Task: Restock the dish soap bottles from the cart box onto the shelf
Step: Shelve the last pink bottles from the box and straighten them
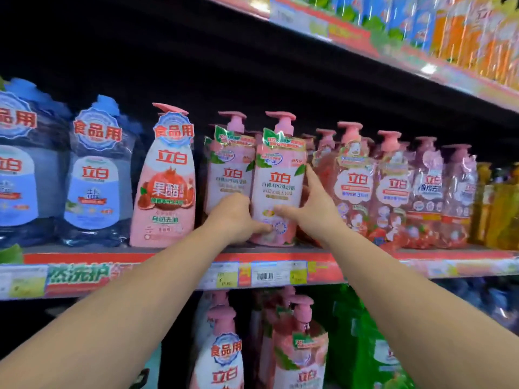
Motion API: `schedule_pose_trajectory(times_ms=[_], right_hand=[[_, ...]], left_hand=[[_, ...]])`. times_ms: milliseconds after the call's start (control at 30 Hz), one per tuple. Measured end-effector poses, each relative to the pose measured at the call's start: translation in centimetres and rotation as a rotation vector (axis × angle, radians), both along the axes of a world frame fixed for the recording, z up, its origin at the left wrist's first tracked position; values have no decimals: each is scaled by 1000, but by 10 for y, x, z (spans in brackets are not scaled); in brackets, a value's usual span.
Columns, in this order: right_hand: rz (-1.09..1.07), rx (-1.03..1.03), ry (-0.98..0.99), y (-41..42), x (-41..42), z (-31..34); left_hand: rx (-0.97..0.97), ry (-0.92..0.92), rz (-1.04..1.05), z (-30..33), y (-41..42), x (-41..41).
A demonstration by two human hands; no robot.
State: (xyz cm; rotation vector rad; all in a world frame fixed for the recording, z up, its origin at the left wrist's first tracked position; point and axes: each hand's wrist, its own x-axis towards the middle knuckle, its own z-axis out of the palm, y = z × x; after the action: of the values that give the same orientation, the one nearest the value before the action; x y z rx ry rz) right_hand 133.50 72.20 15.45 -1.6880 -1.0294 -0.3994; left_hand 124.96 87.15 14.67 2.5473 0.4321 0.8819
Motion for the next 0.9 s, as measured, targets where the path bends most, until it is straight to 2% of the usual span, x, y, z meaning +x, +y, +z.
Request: schedule_pose_trajectory(times_ms=[167, 333, 533, 900], right_hand=[[8, -76, 71, 15, 17, -14], [-13, -135, 111, 22, 29, -10], [-8, -194, 137, 25, 35, -5], [-23, -233, 206, 26, 31, -5]], left_hand=[[105, 58, 58, 2, -3, 0], [225, 342, 90, 1, -11, -33], [249, 610, 71, -2, -25, -55], [174, 569, 85, -3, -26, -52]])
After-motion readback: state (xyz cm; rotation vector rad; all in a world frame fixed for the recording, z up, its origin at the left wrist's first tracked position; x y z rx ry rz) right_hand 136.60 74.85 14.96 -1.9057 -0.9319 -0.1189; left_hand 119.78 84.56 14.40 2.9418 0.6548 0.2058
